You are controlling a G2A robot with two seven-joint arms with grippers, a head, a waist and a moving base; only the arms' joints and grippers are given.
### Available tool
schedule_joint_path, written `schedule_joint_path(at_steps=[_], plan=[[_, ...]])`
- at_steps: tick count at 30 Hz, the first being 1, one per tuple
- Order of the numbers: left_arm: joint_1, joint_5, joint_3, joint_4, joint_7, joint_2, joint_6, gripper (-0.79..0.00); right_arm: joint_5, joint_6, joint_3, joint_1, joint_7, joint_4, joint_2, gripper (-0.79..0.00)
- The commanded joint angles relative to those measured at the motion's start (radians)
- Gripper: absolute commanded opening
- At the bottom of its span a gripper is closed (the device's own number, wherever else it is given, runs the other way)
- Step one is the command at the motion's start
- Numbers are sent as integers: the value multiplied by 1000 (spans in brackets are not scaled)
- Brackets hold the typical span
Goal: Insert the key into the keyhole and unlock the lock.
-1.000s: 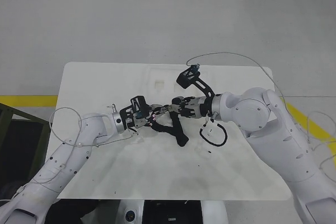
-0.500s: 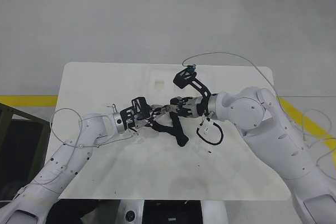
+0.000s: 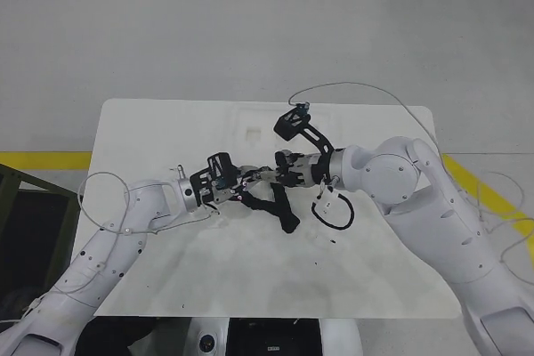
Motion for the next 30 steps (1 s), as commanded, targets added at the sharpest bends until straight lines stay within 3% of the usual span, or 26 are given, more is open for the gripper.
schedule_joint_path(at_steps=[1,5,10,19,22,30], plan=[[0,-16,-4,5,-4,-2,-8,-785,15,-39,16,-8,-3,0,4,0],[-6,-64,-14,13,-22,-4,-57,-785,-15,-193,48,-20,-16,-8,15,-34],[-23,-152,-16,32,-87,-6,-166,-785,-62,-400,77,-45,-49,-12,30,0],[-85,-334,21,70,-259,-18,-336,-785,-147,-659,93,-72,-124,4,46,0],[-109,-399,51,64,-310,-19,-336,-785,-165,-711,103,-83,-173,37,49,0],[-181,-579,138,63,-461,-3,-336,-785,-165,-711,103,-83,-173,37,49,0]])
